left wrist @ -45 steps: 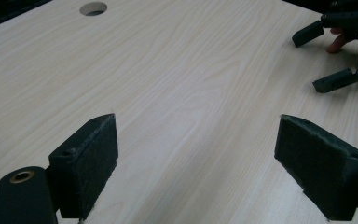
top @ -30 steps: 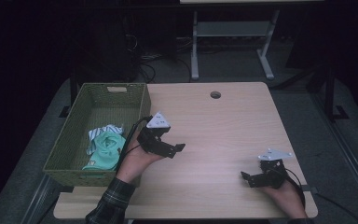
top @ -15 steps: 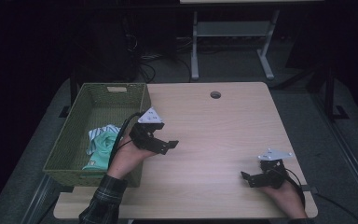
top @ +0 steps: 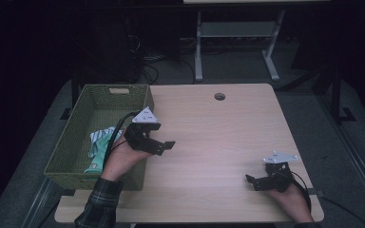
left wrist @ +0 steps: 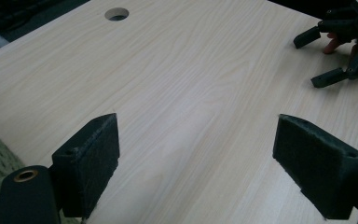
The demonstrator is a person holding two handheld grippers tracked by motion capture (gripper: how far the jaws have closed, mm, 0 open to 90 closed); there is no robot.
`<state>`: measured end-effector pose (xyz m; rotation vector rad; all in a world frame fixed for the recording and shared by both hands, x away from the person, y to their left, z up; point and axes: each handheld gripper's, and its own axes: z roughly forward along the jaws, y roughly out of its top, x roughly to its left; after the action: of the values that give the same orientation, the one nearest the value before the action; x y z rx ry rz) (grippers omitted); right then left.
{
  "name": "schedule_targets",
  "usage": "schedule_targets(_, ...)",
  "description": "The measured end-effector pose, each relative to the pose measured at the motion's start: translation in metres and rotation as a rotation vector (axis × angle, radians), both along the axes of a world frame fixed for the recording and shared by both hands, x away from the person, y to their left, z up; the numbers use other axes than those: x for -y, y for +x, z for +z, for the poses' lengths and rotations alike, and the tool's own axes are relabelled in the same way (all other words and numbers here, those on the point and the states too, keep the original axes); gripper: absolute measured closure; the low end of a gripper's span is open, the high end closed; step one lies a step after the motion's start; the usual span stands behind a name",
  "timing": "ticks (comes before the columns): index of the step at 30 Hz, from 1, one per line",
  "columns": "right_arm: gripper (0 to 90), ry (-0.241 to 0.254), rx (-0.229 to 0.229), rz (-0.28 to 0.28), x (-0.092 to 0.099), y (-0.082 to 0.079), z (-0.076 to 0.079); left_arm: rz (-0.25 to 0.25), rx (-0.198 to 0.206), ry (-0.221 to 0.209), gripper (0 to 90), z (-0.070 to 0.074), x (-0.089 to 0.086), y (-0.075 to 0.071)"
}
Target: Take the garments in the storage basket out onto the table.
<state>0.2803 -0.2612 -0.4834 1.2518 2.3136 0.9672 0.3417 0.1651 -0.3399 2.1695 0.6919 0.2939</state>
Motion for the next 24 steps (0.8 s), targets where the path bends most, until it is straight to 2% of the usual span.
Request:
schedule_targets(5, 1.1, 0.001, -0.001, 0.000, 0.000, 0.000, 0.000, 0.016, 0.004, 0.003, 14.0, 0.003, -0.007, 0.000)
schedule_targets(6, 1.0, 0.001, -0.001, 0.000, 0.000, 0.000, 0.000, 0.026, 0.005, -0.007, 14.0, 0.003, -0.009, 0.000)
schedule_targets(11, 1.0, 0.000, 0.000, 0.000, 0.000, 0.000, 0.000, 0.034, 0.010, 0.005, 14.0, 0.006, -0.018, 0.001)
schedule_targets(17, 1.0, 0.001, -0.001, 0.000, 0.000, 0.000, 0.000, 0.052, 0.003, -0.003, 14.1, 0.009, -0.026, 0.000)
schedule_targets(24, 1.0, 0.001, -0.001, 0.000, 0.000, 0.000, 0.000, 0.076, -0.004, 0.008, 14.1, 0.009, -0.039, 0.003)
